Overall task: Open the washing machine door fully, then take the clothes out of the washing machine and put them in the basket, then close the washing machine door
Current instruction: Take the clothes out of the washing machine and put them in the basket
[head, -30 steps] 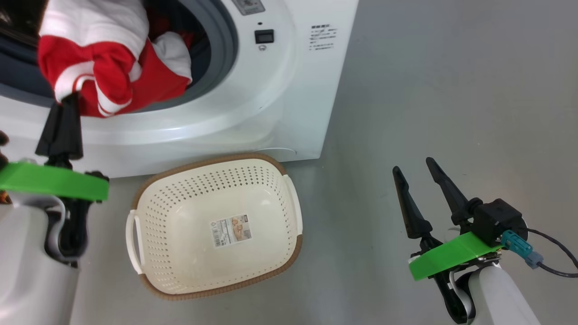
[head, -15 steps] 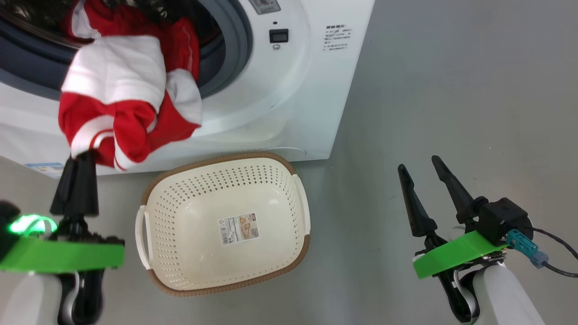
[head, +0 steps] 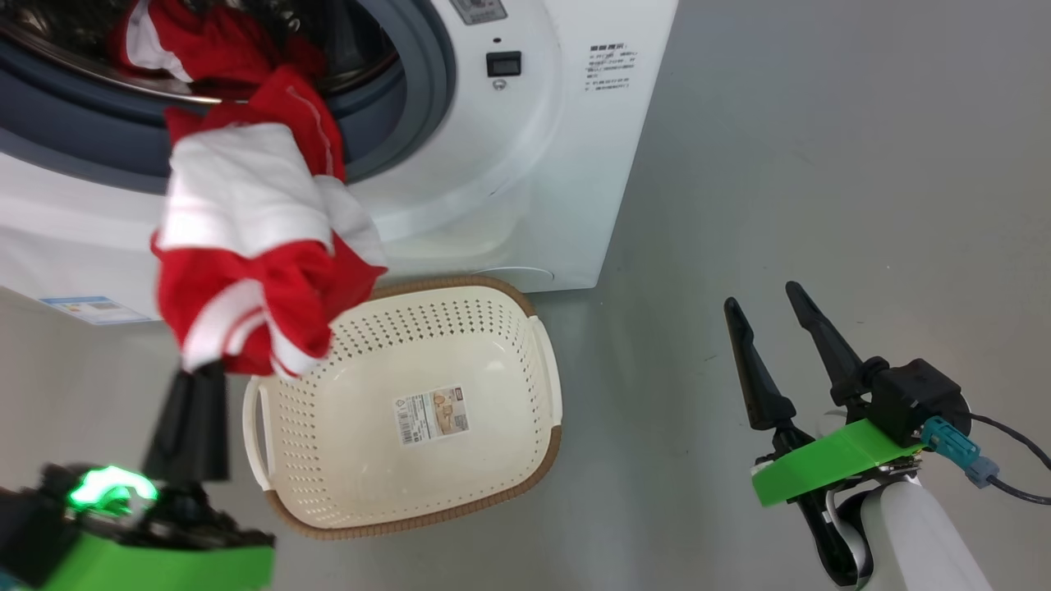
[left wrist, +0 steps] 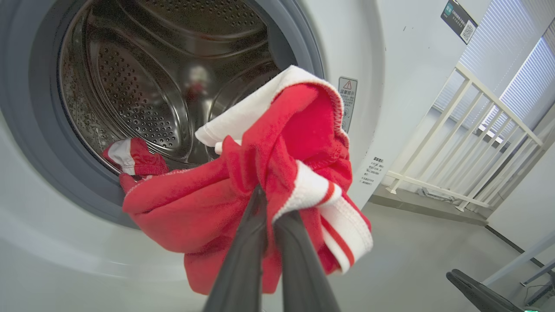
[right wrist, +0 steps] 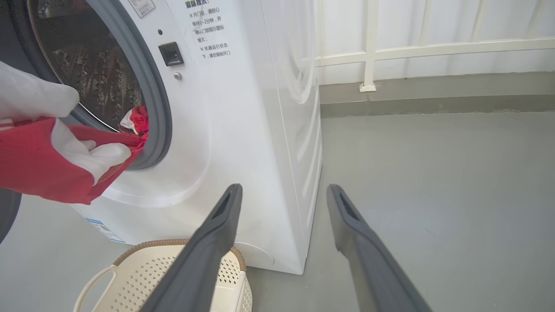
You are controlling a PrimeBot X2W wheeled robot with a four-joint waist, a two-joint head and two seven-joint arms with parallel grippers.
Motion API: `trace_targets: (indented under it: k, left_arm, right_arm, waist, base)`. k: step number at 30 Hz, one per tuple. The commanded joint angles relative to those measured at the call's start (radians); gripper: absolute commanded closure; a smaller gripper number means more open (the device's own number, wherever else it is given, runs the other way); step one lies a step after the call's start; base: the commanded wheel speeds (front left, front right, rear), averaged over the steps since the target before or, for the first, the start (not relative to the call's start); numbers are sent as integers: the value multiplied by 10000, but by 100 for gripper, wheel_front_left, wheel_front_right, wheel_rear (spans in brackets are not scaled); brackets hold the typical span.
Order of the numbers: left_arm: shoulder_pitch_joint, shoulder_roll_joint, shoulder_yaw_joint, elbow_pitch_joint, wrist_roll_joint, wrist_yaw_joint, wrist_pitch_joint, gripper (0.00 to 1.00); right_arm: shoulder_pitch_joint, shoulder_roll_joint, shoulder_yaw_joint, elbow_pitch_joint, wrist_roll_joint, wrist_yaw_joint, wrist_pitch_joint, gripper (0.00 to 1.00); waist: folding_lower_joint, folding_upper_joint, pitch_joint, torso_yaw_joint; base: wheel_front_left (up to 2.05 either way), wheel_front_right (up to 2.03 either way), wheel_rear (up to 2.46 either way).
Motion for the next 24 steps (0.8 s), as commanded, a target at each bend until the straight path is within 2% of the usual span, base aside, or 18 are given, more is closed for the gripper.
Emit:
trace_targets:
  k: [1,5,9,15,24]
  left_arm:
    - [90,187,186,-357,15,-21,-80,100]
    - [413,112,-392,-163,-178,-21,-80,100]
    - [268,120,-883,712,-284,-21,-80,100]
    - [-399,120,-1571,2662,-473,-21,-80,100]
    - [-1738,-17,-2515,5269,-1484,-21,-80,100]
  right_arm:
    - [168,25,223,-250,-70,16,-49,0]
    - [147,24,219,-276,-78,16,-49,0]
    - [104,28,218,-292,-101,16,-49,0]
    - [-6,40,308,-276,-125,16,-49,0]
    - [-170,80,381,-342,-205,16,-49,0]
  waist:
    - [0,0,-2,-20]
    - [0,0,54,-48]
    - [0,0,153,-50]
    - [0,0,309,-110]
    - [0,0,749,-213]
  base:
    - [0,0,0]
    - [0,0,0]
    - [0,0,0]
    - [0,0,0]
    - [0,0,0]
